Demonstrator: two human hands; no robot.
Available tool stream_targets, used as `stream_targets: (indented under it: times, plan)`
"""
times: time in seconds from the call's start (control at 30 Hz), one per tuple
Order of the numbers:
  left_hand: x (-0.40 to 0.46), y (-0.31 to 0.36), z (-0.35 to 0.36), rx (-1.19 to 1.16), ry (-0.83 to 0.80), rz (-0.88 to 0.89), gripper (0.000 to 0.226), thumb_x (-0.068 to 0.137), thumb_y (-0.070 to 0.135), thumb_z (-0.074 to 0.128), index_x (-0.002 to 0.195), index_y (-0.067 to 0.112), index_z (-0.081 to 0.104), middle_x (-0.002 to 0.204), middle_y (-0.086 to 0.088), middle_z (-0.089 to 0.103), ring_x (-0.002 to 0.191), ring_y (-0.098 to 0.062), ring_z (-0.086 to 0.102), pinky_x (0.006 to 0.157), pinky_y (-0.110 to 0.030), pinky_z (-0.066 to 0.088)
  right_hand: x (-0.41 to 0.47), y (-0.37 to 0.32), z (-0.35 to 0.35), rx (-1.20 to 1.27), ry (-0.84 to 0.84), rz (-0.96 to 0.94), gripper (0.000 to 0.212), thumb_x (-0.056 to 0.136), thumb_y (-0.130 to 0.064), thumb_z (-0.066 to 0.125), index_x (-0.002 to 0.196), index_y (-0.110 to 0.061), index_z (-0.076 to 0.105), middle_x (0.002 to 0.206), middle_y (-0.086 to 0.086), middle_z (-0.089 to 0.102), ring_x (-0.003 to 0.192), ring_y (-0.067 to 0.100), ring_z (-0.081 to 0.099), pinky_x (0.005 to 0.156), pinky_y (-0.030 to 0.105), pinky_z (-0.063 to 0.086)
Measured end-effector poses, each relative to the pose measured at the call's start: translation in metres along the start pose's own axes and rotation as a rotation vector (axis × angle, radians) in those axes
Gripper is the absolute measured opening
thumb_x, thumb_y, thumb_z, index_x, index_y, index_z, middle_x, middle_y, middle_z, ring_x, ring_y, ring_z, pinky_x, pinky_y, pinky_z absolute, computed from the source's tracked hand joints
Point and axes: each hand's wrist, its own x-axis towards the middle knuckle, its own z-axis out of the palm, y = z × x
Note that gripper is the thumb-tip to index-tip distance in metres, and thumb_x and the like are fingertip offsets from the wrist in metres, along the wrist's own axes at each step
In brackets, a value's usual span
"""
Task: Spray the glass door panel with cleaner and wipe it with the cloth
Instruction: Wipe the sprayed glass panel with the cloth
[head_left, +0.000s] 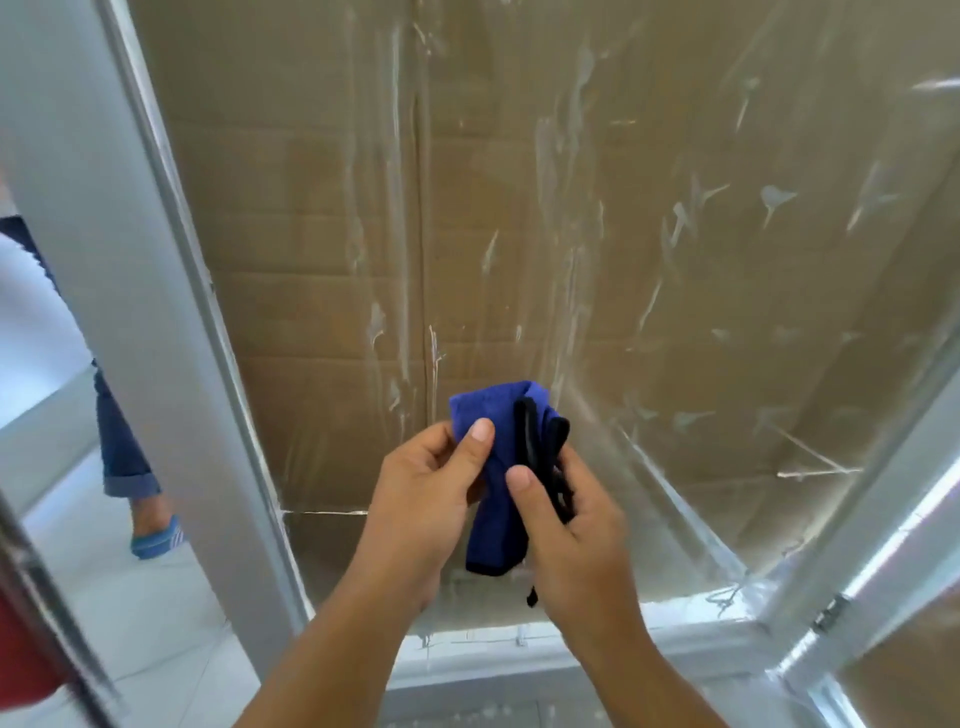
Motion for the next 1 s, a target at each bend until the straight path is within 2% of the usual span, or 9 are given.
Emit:
stream_targets:
  times: [0.1,0.17,0.27,0.57,0.67,0.77,0.87,0.93,1.0]
  plan:
    - [0.002,-0.005,-0.001,0.045,0.011,-0.065,0.024,0.102,0.029,0.051,0.104,0.019,0.073,0.097,-0.002,0.077,0.093,-0.018,0.073,0.077,-0.031,0.056,-0.001,0.003,-0.009,0.158,0.074,0.218,0.020,0.102,-0.025,0.057,0.105,-0.024,0.077,0.095,0.000,0.078,0.093,0.021,0.072,0.081,0.037,0.060]
    - [0.005,-0.008,-0.003,0.060,0.041,-0.110,0.025,0.103,0.032,0.049,0.104,0.020,0.071,0.096,0.000,0.077,0.092,-0.017,0.073,0.078,-0.033,0.056,0.000,0.002,-0.016,0.298,0.102,0.343,0.024,0.104,-0.028,0.053,0.104,-0.020,0.076,0.102,0.006,0.078,0.100,0.030,0.073,0.082,0.047,0.060]
    - [0.009,-0.015,-0.006,0.105,0.093,-0.147,0.027,0.103,0.035,0.048,0.100,0.021,0.071,0.096,0.002,0.076,0.096,-0.019,0.071,0.085,-0.036,0.057,0.002,0.000,-0.027,0.470,0.091,0.467,0.029,0.104,-0.032,0.050,0.110,-0.018,0.075,0.104,0.007,0.078,0.096,0.028,0.075,0.073,0.040,0.058]
    - [0.009,-0.023,-0.006,0.137,0.092,-0.161,0.029,0.102,0.038,0.049,0.092,0.022,0.072,0.096,-0.004,0.075,0.094,-0.020,0.071,0.090,-0.044,0.056,0.000,-0.003,-0.039,0.817,-0.152,0.641,0.057,0.095,-0.055,0.048,0.117,-0.011,0.076,0.128,0.018,0.069,0.116,0.035,0.068,0.099,0.056,0.053]
    - [0.010,-0.016,-0.005,0.156,0.052,-0.112,0.029,0.102,0.037,0.049,0.089,0.024,0.071,0.096,-0.012,0.073,0.081,-0.018,0.068,0.078,-0.040,0.057,-0.005,-0.004,-0.035,1.034,-0.282,0.637,0.091,0.086,-0.076,0.059,0.145,-0.008,0.053,0.153,0.025,0.045,0.141,0.045,0.043,0.115,0.065,0.033]
    - [0.012,-0.002,-0.003,0.201,-0.004,-0.032,0.026,0.102,0.034,0.049,0.090,0.027,0.071,0.091,-0.004,0.075,0.083,-0.017,0.071,0.072,-0.030,0.056,-0.012,-0.002,-0.025,1.130,-0.331,0.547,0.117,0.080,-0.074,0.067,0.159,0.000,0.022,0.164,0.028,0.019,0.152,0.045,0.019,0.125,0.058,0.008]
    - [0.016,0.009,-0.004,0.283,-0.042,0.057,0.024,0.102,0.032,0.049,0.093,0.024,0.069,0.094,-0.010,0.073,0.090,-0.028,0.069,0.082,-0.043,0.057,-0.018,0.005,-0.017,1.054,-0.325,0.442,0.094,0.100,-0.051,0.054,0.159,0.004,0.006,0.165,0.030,0.007,0.154,0.044,0.011,0.126,0.052,0.007]
    - [0.017,0.018,-0.006,0.320,-0.078,0.091,0.025,0.103,0.031,0.049,0.089,0.028,0.070,0.086,-0.004,0.073,0.081,-0.021,0.069,0.077,-0.038,0.056,-0.019,0.008,-0.014,1.015,-0.266,0.397,0.076,0.108,-0.034,0.045,0.158,0.006,0.004,0.164,0.032,0.004,0.153,0.045,0.009,0.126,0.051,0.003]
    - [0.017,0.029,-0.008,0.337,-0.131,0.103,0.025,0.103,0.031,0.049,0.090,0.029,0.071,0.084,-0.003,0.072,0.077,-0.014,0.067,0.075,-0.033,0.053,-0.019,-0.010,-0.003,0.975,-0.199,0.329,0.078,0.107,-0.031,0.048,0.158,0.006,0.003,0.166,0.028,0.007,0.155,0.043,0.008,0.126,0.048,-0.007]
